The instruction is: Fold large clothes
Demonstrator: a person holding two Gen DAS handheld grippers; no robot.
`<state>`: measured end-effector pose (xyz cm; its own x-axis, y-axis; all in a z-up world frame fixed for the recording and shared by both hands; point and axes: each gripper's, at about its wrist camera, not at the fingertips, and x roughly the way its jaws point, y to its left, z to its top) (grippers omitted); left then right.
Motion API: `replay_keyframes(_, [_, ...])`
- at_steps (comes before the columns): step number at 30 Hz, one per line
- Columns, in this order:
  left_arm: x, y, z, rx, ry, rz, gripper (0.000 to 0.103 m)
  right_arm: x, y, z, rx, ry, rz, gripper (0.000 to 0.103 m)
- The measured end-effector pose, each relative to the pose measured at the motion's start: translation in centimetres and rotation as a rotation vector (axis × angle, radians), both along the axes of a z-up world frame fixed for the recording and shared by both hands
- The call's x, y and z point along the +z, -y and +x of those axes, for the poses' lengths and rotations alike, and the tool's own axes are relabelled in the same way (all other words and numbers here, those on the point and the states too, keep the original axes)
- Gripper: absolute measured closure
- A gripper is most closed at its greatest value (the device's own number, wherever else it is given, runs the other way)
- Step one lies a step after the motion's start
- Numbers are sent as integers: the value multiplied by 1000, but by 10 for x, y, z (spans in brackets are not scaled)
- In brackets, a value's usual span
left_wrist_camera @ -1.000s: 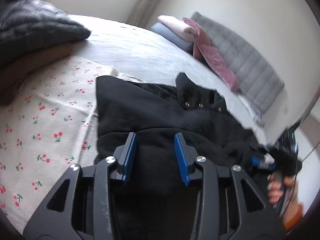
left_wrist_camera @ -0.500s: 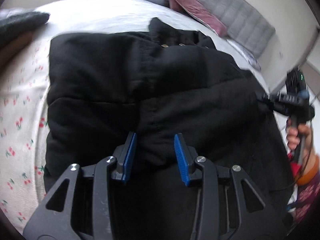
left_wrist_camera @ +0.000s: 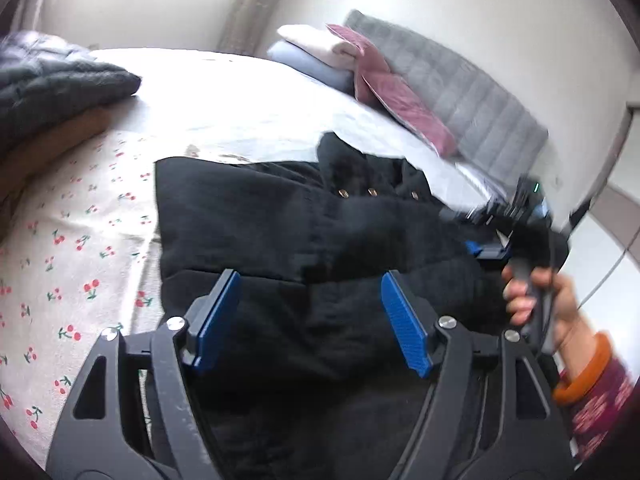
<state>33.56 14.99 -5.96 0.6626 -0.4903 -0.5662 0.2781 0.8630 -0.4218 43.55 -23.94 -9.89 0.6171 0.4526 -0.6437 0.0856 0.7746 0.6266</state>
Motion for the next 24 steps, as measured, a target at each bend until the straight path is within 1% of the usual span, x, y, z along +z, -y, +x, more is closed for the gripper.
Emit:
replay_keyframes(1, [-2, -3, 3, 4, -8, -10, 30, -4, -6, 4, 34, 8, 14, 70])
replay_keyframes(2, [-4, -4, 5, 7, -21, -14, 30, -5, -16, 7, 86, 22, 5, 85])
replay_keyframes(3, [-5, -4, 6, 4, -26, -13, 30, 1, -23, 5, 110, 67, -37, 97])
replay_keyframes(5, [-8, -1, 8, -7, -28, 0, 30, 17, -25, -5, 136, 171, -73, 97])
replay_keyframes(6, [-10, 1, 8, -15, -36, 7, 30, 24, -21, -9, 121, 207, -89, 97])
replay_keyframes(8, [-19, 5, 11, -54, -74, 15, 30, 29, -11, -11, 64, 217, -154, 97])
replay_keyframes(9, [-24, 10, 11, -85, -100, 22, 30, 27, -8, -8, 39, 191, -196, 97])
replay_keyframes(10, [-29, 19, 12, -111, -120, 60, 30, 20, -7, -3, 17, 137, -270, 97])
replay_keyframes(11, [-31, 25, 10, -113, -111, 109, 30, 15, -7, 0, 9, 101, -316, 95])
replay_keyframes(12, [-30, 32, 7, -117, -90, 165, 30, 12, -9, 0, 10, 84, -349, 89])
replay_keyframes(13, [-28, 36, 6, -120, -78, 193, 30, 12, -10, -3, -2, 81, -372, 80])
replay_keyframes(14, [-25, 38, 4, -119, -64, 207, 30, 16, -11, -9, -26, 94, -395, 74])
replay_keyframes(15, [-21, 38, 3, -115, -47, 199, 30, 20, -13, -15, -37, 116, -404, 63])
replay_keyframes(16, [-16, 35, 1, -108, -23, 172, 30, 27, -19, -24, -43, 153, -418, 53])
replay_keyframes(17, [-12, 32, -1, -99, -2, 151, 30, 33, -25, -31, -36, 179, -432, 50])
replay_keyframes(18, [-9, 29, -1, -82, 14, 147, 30, 39, -33, -39, -17, 202, -456, 48])
replay_keyframes(19, [-9, 25, 0, -53, 19, 162, 30, 41, -39, -42, 1, 211, -476, 46])
replay_keyframes(20, [-13, 23, 4, -26, 5, 186, 30, 44, -48, -47, 30, 219, -519, 45])
replay_keyframes(22, [-25, 21, 13, -7, -48, 207, 30, 46, -58, -56, 76, 224, -595, 42])
replay_keyframes(24, [-27, 27, 14, -6, -44, 235, 30, 36, -62, -61, 107, 192, -670, 42])
